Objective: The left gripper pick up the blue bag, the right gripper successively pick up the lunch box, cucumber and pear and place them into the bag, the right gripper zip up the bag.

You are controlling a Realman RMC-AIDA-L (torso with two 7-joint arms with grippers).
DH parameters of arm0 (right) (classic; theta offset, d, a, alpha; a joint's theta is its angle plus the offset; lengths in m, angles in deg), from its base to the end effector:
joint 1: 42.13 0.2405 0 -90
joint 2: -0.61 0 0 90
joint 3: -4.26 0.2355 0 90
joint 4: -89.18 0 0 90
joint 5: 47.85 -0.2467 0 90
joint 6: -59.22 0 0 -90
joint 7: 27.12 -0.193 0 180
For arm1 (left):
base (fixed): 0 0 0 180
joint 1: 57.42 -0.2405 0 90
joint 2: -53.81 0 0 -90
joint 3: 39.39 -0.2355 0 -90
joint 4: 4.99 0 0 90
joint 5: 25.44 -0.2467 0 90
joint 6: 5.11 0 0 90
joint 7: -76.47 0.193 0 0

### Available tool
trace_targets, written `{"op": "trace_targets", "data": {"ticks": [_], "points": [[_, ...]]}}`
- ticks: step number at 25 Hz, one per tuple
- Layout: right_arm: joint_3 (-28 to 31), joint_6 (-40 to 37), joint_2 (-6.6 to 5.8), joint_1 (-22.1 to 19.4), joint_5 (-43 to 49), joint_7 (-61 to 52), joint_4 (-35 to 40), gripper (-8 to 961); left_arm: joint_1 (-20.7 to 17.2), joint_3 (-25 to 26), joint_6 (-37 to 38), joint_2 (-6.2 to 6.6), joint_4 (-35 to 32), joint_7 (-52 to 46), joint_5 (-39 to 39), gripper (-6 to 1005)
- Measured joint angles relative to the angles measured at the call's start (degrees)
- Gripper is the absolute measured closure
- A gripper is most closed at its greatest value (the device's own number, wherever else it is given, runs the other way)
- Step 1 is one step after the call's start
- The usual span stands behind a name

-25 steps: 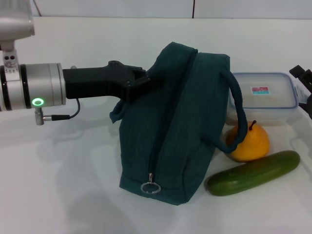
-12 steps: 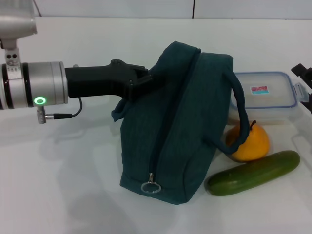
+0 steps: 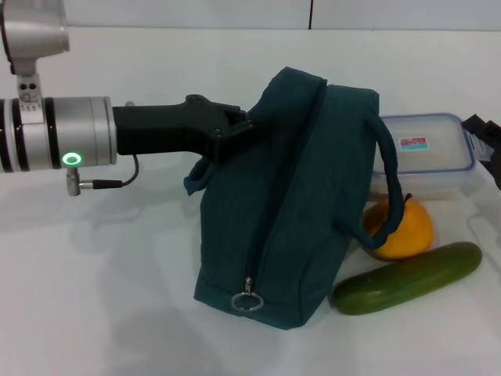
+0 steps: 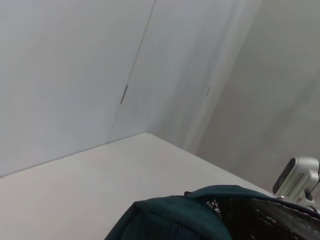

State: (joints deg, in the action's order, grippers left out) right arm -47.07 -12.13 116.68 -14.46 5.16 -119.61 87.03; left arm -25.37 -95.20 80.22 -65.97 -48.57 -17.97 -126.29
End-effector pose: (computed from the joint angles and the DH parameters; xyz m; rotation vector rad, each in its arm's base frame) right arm 0.3373 0.3666 -0.0475 -1.4571 1.7398 1.4022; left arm -0.1780 0.3877 -0.0435 -2.7814 -0.7299 -0.8327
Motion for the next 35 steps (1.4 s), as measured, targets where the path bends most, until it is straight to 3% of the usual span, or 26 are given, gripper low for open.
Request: {"op": "trace_targets", "data": {"ticks": [4,15,27,35], "points": [[0.0,0.0,0.07,0.0,0.1,0.0,0.0,594,0.2,-0.5,0.0,-0.01,0.0,-0.1,0.0,954],[0.0,-0.4,0.12,0.1,0.2,0.2,-0.3,742,0.4,-0.7,-0.1,-0.01,0.0,-0.1,0.0,954],[0.5,-3.1,0.09,-1.5,-0.4,5.1,0.6,838,-0.1,-1.0,-0.1,0.05,-0.3,0.1,-0.1,954],[1.7,-7.1,-0.48,-4.4,-0.5,8.8,6.4,850,-2.7,-1.1,-0.1,0.07,0.1,4.6,2.8,954]]}}
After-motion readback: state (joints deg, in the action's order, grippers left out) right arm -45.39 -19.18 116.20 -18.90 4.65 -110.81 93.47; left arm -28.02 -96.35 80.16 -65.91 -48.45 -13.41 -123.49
